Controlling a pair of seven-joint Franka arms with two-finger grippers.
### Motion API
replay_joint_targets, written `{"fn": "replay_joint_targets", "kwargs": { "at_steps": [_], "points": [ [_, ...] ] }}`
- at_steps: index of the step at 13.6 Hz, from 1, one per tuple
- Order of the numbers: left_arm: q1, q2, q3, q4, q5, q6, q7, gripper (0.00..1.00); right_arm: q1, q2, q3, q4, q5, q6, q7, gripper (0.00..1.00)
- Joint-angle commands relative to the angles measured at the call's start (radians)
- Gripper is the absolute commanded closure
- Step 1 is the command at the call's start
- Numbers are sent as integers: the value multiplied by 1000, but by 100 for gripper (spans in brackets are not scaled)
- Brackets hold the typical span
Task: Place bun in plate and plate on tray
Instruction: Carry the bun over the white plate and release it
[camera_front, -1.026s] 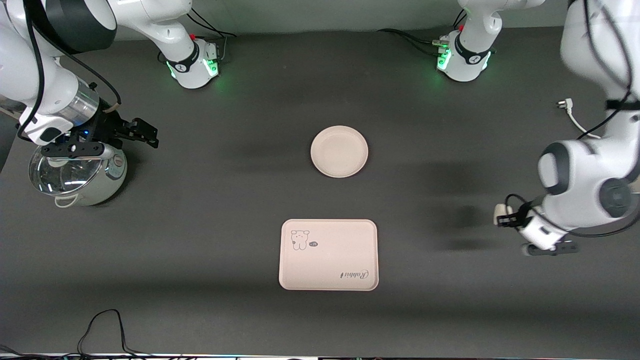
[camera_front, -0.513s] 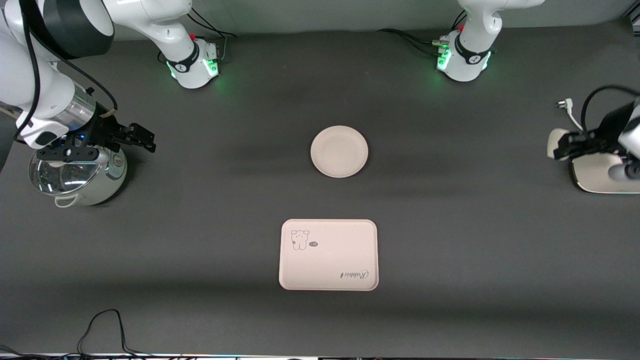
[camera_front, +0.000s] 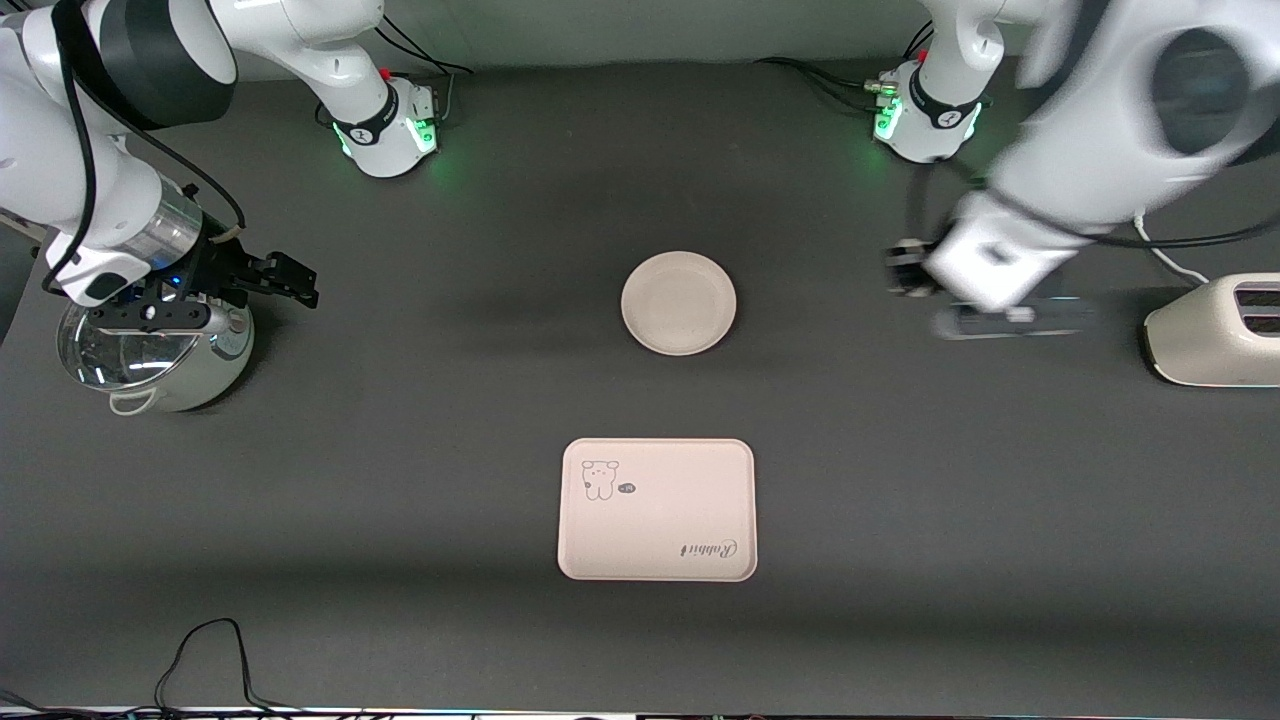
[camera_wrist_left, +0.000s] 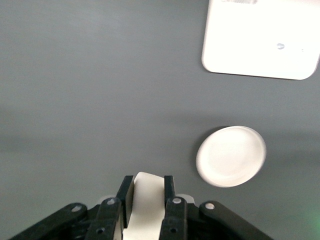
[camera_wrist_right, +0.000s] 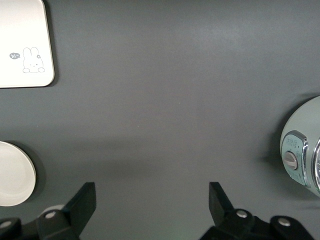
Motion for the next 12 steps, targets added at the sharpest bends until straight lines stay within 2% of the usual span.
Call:
{"fn": "replay_joint_targets", "kwargs": {
  "at_steps": [1, 3, 6, 8, 12],
  "points": [
    [-159, 129, 16, 1, 15, 113, -203, 68, 2, -6, -1, -2, 15, -4, 8, 0],
    [-235, 195, 16, -46, 15, 228, -288, 68, 19, 0, 2, -9, 18, 1, 14, 0],
    [-312, 213, 16, -239, 15, 490, -352, 68, 33, 18, 0, -12, 22, 11, 16, 0],
    [-365, 255, 16, -325, 15, 639, -389, 68, 33, 21, 2, -28, 22, 27, 16, 0],
    [-405, 354, 16, -327, 15, 724, -429, 68, 57, 23, 3, -40, 21, 40, 22, 0]
  ]
}}
